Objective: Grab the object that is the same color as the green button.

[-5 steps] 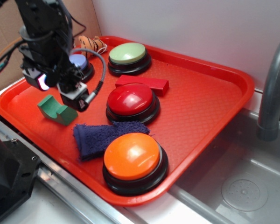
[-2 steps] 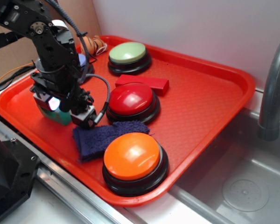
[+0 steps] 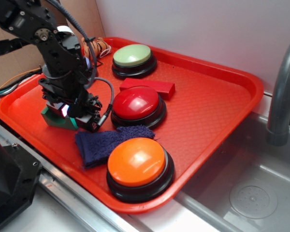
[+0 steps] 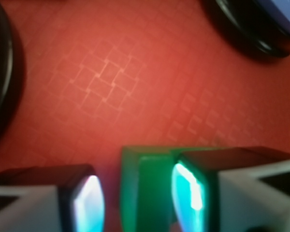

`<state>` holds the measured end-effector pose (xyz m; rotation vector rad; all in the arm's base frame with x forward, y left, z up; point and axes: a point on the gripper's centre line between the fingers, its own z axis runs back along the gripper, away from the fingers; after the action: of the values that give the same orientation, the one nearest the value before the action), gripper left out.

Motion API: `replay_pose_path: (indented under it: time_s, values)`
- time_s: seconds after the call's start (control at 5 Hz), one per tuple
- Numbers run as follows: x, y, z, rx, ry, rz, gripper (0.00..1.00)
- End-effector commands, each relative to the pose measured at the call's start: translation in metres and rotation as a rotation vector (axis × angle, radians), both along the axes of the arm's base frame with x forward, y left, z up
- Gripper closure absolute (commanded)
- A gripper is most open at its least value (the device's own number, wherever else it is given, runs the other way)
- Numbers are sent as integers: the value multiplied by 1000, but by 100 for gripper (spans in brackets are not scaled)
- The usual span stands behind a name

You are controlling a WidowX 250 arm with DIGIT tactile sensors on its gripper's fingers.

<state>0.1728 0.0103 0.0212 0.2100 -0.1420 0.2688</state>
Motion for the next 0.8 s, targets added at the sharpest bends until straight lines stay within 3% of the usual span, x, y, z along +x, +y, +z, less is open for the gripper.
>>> replay_pose_path:
  time_s: [0.0,0.4,0.6]
  values:
    - [-1,8,0,-6,1,10,100]
    - [13,15,45,-121,-6,50,100]
    - [25,19,85,-215,-41,69,100]
